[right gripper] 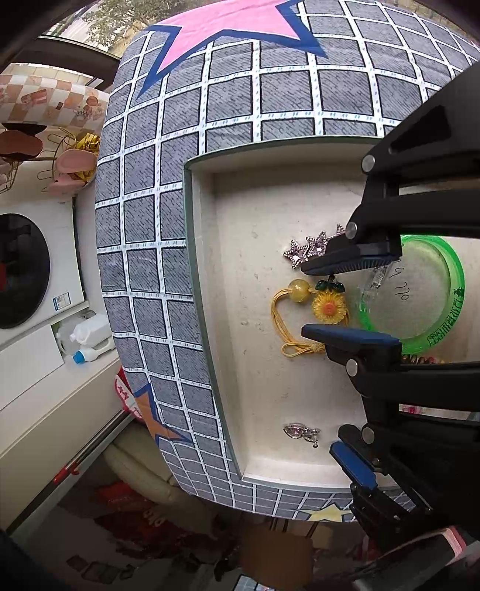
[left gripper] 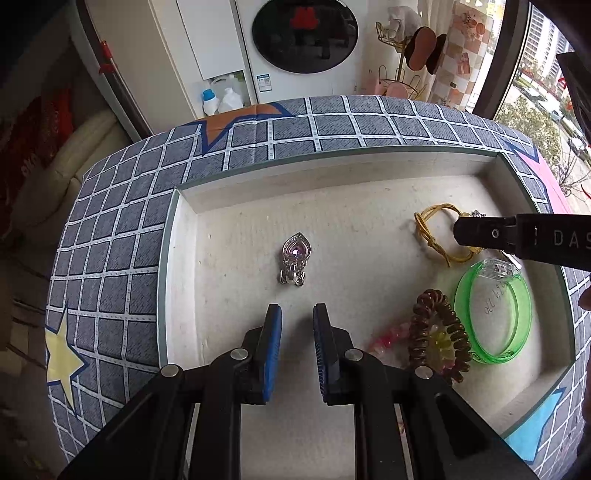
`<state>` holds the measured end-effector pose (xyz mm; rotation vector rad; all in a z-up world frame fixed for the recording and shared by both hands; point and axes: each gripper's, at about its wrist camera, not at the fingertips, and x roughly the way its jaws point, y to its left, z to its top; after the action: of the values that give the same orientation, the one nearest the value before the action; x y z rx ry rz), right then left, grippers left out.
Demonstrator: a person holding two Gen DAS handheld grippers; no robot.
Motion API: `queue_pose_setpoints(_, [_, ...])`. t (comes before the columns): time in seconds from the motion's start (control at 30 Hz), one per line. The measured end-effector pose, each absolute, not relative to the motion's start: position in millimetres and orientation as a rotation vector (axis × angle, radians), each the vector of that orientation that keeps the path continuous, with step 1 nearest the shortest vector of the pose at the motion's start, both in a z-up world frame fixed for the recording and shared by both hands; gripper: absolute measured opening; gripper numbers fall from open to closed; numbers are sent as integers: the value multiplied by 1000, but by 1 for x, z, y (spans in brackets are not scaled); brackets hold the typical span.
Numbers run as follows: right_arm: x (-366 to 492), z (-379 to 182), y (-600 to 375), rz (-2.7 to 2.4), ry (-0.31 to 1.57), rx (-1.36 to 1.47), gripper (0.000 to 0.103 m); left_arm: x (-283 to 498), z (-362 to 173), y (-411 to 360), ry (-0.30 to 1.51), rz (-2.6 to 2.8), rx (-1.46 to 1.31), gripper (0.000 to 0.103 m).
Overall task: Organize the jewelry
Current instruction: 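Carry the pendant and sunflower tie into the tray and open both tools, then move both open tools back toward the remaining jewelry on the cloth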
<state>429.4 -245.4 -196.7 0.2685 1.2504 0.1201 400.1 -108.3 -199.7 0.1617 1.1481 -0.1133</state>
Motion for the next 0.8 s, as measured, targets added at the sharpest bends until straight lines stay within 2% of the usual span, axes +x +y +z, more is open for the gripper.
queue_pose_setpoints(0.1, [429,-196,-245,130,1246,278,36,401,-200,-109,1152,-111,172,30])
queue_pose_setpoints(0.2, [428,-194,-245,134,1244,285,55,401,-198,-108,1158,-110,162,30])
queue_pose_setpoints(0.33, [425,-189,-248,150,1228,336,55,399,-195,-108,1151,-117,165,33])
queue_pose_setpoints(0.37, [424,-186,-250,147,1220,342,55,398,-193,-108,1150,-117,165,61])
queue_pose_setpoints(0.43, [422,-181,-253,138,1206,358,55,396,-187,-105,1122,-94,155,103])
queue_pose_setpoints(0.8, [391,-161,-260,105,1176,435,58,386,-159,-100,1088,-110,138,103])
